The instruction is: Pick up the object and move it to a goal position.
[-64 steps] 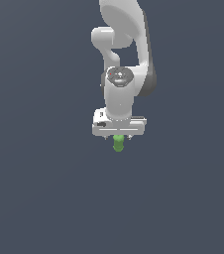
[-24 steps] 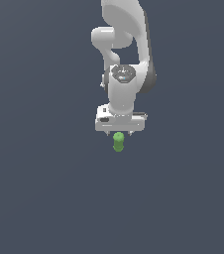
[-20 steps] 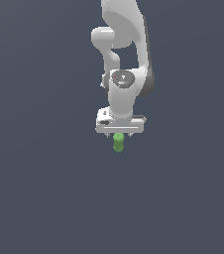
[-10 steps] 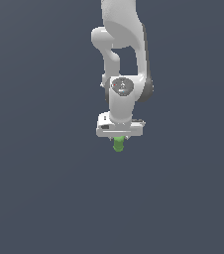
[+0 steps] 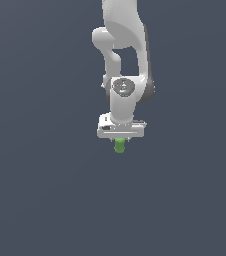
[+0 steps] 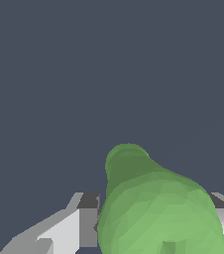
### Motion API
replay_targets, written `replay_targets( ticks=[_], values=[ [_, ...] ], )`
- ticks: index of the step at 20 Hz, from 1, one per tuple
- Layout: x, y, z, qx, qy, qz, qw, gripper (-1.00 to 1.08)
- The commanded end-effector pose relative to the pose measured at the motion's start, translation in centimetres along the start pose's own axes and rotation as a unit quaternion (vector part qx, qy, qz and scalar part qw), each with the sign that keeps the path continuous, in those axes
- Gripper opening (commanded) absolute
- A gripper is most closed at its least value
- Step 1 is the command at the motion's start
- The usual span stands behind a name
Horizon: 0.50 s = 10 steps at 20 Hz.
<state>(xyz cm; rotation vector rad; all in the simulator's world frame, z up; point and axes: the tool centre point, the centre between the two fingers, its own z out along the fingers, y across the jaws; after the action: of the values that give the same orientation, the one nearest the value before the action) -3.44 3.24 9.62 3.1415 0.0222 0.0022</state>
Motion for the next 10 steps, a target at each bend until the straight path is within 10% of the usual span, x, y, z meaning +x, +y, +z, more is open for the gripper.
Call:
replay_targets(
  ticks=[1,10],
  values=[
    [-0.1,-0.1,0.0,0.000,0.000,0.000,1.0000,-1.00],
    [-2.2,-1.4,-1.7,0.000,0.000,0.000,1.0000,-1.00]
  ],
)
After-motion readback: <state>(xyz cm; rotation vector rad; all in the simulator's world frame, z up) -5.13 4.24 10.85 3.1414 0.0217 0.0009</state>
